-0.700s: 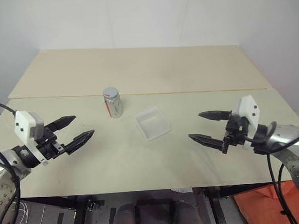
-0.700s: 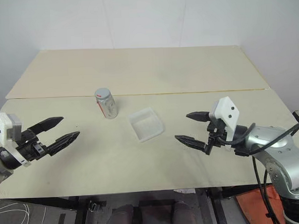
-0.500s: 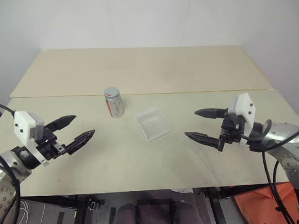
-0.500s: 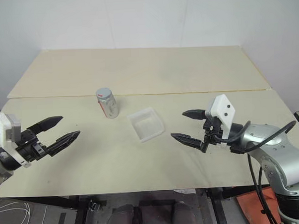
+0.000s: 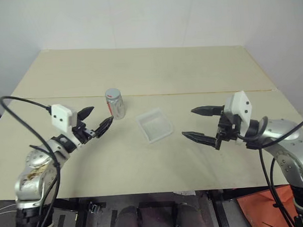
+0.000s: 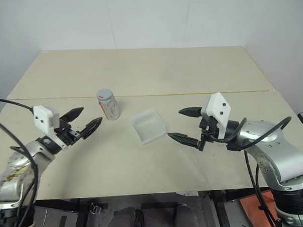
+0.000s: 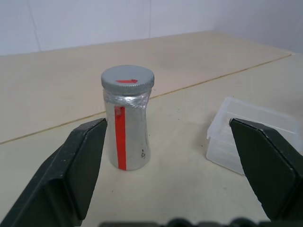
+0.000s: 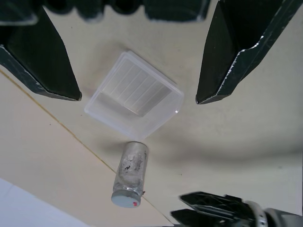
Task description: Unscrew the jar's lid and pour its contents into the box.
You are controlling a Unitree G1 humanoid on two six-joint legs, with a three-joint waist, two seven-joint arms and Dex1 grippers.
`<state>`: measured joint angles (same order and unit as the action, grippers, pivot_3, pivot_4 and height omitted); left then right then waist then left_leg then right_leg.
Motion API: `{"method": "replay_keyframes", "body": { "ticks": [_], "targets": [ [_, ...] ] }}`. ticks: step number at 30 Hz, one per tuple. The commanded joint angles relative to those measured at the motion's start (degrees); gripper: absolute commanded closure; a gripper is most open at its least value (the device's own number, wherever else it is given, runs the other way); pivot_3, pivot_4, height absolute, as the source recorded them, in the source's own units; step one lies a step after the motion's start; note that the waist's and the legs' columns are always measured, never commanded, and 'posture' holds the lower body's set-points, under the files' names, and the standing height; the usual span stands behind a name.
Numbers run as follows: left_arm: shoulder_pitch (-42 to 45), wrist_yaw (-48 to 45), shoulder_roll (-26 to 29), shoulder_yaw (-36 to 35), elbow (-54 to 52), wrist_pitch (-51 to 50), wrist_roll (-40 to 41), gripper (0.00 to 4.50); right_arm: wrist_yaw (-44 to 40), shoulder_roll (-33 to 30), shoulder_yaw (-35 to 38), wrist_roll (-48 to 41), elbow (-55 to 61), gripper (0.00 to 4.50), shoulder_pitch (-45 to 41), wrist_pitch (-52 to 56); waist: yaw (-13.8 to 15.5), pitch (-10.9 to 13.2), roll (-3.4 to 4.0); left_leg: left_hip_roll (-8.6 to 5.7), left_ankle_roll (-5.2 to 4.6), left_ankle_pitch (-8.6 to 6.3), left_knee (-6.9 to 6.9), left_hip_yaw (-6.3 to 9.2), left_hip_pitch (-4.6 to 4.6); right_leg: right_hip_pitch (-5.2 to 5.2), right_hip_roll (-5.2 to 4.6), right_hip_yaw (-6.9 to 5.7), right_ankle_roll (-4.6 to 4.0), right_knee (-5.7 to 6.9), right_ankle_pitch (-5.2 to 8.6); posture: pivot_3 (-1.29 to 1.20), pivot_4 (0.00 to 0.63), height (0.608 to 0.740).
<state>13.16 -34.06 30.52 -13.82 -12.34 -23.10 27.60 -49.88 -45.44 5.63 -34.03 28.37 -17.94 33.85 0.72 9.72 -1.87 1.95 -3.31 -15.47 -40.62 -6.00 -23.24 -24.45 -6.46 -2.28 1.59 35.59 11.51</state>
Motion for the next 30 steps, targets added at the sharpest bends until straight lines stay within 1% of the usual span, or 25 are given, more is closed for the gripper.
{"method": "replay_keyframes", "body": {
  "ticks": [1,6,13,19,22,27,28,30],
  "targets": [
    [4.8,-0.1,-1.3,1.0,7.5,6.6,-3.5,0.02,0.3,-1.1,2.6,-0.3,2.8,0.00,-0.8,-1.2,0.0,0.0,0.00,-0.01,0.00,0.00,0.00,0.00,0.01,0.00,-0.01,0.00,0.00,0.00,0.00,0.00,0.150,0.740],
    [11.9,-0.5,-4.3,4.0,20.7,14.4,-8.3,0.02,1.5,-2.0,3.7,-0.6,4.9,0.00,0.2,-0.1,0.1,0.0,0.00,-0.02,-0.03,-0.01,0.00,0.00,-0.02,0.02,-0.01,-0.02,0.02,-0.03,-0.01,0.00,0.150,0.740],
    [21.6,-1.6,-8.5,6.1,38.6,23.7,-12.3,0.02,3.2,-3.4,6.3,-2.2,7.7,0.00,2.1,1.7,0.1,0.0,-0.03,-0.03,-0.07,-0.03,-0.01,-0.01,-0.11,0.04,-0.01,-0.08,0.09,-0.17,-0.06,0.00,0.150,0.740],
    [26.4,-1.3,-10.4,7.0,48.1,29.1,-14.9,0.02,3.7,-4.2,7.9,-3.1,9.0,0.00,3.0,2.7,-0.1,0.0,-0.04,-0.03,-0.12,-0.06,-0.01,0.00,-0.13,0.07,-0.01,-0.09,0.14,-0.29,-0.10,0.00,0.150,0.740],
    [27.7,-0.8,-10.9,7.2,51.4,30.2,-15.8,0.65,4.3,-4.3,8.3,-3.6,9.9,0.00,3.3,3.4,-0.1,0.0,-0.04,-0.03,-0.15,-0.07,-0.01,0.00,-0.14,0.06,-0.01,-0.09,0.16,-0.32,-0.11,0.00,0.150,0.740],
    [28.7,-0.6,-11.2,6.9,54.5,32.0,-16.5,2.34,5.0,-4.8,8.8,-4.4,10.4,0.00,3.4,4.0,0.0,0.0,-0.04,-0.02,-0.16,-0.08,-0.01,0.02,-0.16,0.07,-0.02,-0.09,0.18,-0.34,-0.12,0.00,0.150,0.740],
    [28.9,-0.7,-11.1,6.9,55.0,32.4,-16.6,2.55,5.0,-4.9,8.8,-4.4,10.4,0.00,3.3,4.0,0.0,0.0,-0.04,-0.02,-0.16,-0.08,-0.01,0.02,-0.16,0.07,-0.03,-0.09,0.18,-0.34,-0.12,0.00,0.150,0.740],
    [29.4,-0.8,-11.1,6.8,55.7,33.2,-16.6,2.55,5.0,-4.9,8.6,-4.3,10.1,0.00,3.1,4.0,0.1,0.0,-0.04,-0.03,-0.17,-0.09,-0.01,0.02,-0.17,0.08,-0.04,-0.10,0.18,-0.35,-0.13,0.00,0.150,0.740]
  ]
}}
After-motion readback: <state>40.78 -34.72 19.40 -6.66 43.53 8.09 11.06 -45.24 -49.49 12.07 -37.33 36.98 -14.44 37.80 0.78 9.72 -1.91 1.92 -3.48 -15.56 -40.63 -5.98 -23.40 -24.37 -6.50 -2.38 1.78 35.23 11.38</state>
